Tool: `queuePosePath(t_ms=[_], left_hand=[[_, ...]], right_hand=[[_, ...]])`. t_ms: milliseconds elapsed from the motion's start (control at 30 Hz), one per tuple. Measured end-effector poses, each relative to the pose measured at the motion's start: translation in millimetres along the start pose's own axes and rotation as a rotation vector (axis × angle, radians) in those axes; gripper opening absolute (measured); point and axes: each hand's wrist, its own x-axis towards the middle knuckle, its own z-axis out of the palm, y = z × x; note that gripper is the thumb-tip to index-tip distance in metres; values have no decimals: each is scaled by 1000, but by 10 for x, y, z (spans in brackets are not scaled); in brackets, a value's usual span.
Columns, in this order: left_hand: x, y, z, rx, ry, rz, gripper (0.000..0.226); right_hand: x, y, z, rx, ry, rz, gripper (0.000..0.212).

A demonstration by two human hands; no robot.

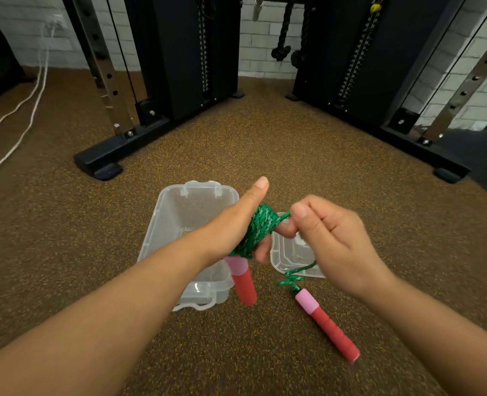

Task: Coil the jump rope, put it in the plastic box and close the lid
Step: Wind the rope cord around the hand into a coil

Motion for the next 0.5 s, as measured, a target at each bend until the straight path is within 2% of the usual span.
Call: queuePosePath(t_ms=[133, 267, 367, 500], left_hand=[[-48, 67, 11, -144, -92, 2, 82], [-48, 104, 18, -240, -73, 106, 39], [-40, 83, 35, -391, -13, 100, 34], [-19, 85, 23, -629, 82, 64, 31]], right_hand=[[132, 164, -171, -37, 76, 114, 34], [119, 485, -96, 74, 63, 269, 35], [8, 636, 68, 192, 29, 337, 36], [-85, 697, 212, 222, 19, 372, 38]])
